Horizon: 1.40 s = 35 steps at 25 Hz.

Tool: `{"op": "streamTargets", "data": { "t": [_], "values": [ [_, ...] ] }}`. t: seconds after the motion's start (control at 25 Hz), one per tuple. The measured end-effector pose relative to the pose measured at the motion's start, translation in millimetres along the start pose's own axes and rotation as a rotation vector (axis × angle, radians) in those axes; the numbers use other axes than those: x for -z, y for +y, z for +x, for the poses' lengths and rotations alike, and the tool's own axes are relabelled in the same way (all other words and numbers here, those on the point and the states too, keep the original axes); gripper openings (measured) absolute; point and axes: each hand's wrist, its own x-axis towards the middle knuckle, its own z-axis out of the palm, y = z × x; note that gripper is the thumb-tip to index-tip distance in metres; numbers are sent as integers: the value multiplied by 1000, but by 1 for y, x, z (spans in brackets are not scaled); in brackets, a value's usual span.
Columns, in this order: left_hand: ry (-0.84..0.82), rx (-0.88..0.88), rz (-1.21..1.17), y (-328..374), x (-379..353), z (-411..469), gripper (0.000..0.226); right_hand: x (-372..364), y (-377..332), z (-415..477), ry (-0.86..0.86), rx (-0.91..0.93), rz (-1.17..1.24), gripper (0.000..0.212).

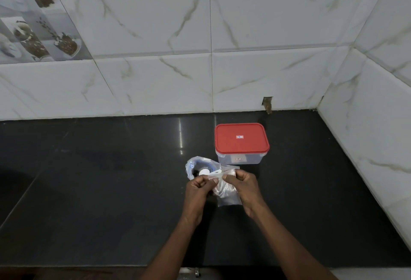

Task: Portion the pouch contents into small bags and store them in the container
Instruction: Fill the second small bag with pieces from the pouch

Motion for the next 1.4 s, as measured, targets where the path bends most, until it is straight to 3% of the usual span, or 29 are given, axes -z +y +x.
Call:
{"op": "streamTargets", "data": {
  "t": [0.48, 0.64, 0.8, 1.0, 1.12, 1.24, 1.4],
  "values": [
    [22, 79, 31, 2, -15, 6, 20, -2, -3, -2, -13, -36, 8, 13],
    [30, 73, 64, 4, -17, 6, 8, -3, 0, 1, 23, -17, -83, 8],
    [60, 46, 123, 4, -21, 6, 23, -5, 1, 2, 54, 7, -138, 8],
    [-21, 9, 118, 7, -9, 9, 8, 3, -2, 0, 48, -12, -45, 8],
    [5, 9, 105, 7, -8, 10, 25, 9, 0, 1, -42, -41, 8, 9],
    [92, 6, 130, 5, -12, 8, 36, 5, -1, 0, -19, -50, -12, 6],
    [47, 64, 69, 2, -13, 5, 22, 0, -5, -3, 1, -25, -43, 13]
  ]
}}
